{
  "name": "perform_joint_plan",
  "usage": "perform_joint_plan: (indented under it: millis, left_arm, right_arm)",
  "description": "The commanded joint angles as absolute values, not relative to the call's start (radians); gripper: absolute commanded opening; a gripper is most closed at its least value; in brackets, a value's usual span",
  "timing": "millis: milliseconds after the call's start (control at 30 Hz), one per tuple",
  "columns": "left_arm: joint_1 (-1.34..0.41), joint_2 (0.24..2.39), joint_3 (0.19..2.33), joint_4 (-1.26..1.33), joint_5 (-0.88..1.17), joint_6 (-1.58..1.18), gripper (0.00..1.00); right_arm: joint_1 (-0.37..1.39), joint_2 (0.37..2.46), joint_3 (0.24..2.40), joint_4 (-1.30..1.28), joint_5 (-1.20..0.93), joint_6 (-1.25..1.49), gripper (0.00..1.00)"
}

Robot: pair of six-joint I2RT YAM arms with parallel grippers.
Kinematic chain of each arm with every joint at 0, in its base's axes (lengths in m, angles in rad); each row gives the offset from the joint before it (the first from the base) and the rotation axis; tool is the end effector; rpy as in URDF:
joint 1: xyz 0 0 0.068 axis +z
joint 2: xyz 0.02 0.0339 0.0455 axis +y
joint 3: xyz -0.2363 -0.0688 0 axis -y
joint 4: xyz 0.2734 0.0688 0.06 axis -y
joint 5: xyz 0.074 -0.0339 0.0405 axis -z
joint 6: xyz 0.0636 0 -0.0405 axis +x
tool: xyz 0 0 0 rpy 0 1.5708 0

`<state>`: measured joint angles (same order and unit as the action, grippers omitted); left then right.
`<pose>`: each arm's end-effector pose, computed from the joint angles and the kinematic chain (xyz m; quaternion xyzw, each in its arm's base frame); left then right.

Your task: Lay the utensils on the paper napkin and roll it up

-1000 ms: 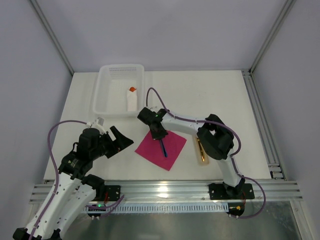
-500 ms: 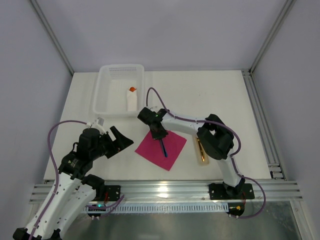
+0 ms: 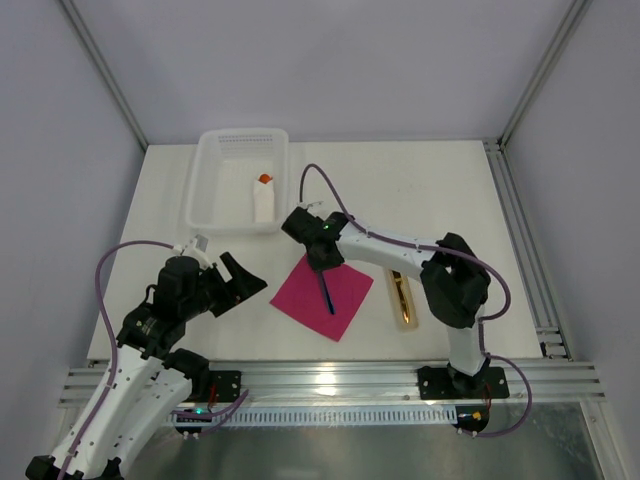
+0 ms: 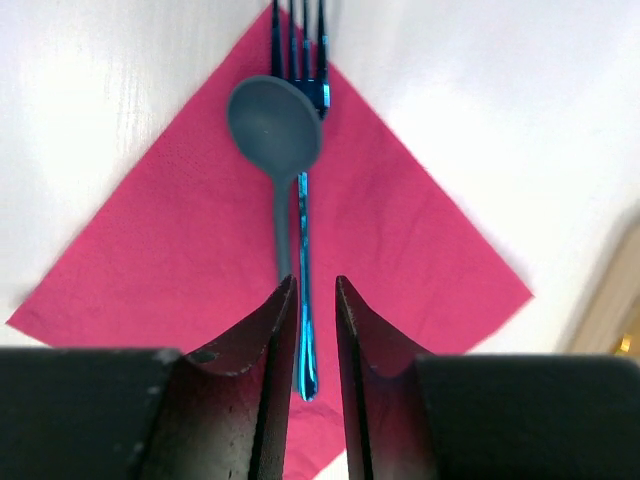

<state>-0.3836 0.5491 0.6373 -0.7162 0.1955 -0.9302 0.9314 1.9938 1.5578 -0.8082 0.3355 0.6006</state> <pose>0.1770 -0.0848 0.2405 -0.1966 0.8657 -0.3449 0.3048 0.2753 0.3351 0.1409 -0.1334 0.9640 -0.0076 0.2297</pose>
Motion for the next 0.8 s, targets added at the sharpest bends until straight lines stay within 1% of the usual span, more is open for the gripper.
perform_joint_plan:
  millis: [0, 133, 333, 500, 767]
  left_arm:
    - [-0.379, 0.538, 0.643, -0.718, 0.21, -0.91, 0.83]
    - [-0.379, 0.54, 0.641, -0.71, 0.215, -0.91, 0.83]
    - [-0.379, 0.545, 0.632, -0.696, 0.224, -0.908, 0.83]
    - [-0.379, 0.555, 0.623, -0.677, 0.236, -0.914, 0.83]
    - [-0.379, 0.557, 0.617, -0.673, 0.242, -0.917, 0.82]
  right_arm:
    - [0.917, 1.841, 1.516, -0.854, 0.448, 0.607, 0.25]
    - [0.848, 1.737, 1.387, -0.858, 0.485, 0.611, 0.25]
    - [0.723, 1.556, 1.096, -0.813, 0.491, 0.609, 0.25]
    - [0.669, 1.493, 0.993, -0.788, 0.474, 0.604, 0.24]
    - [0.646, 1.517, 0.933, -0.747, 0.453, 0.595, 0.25]
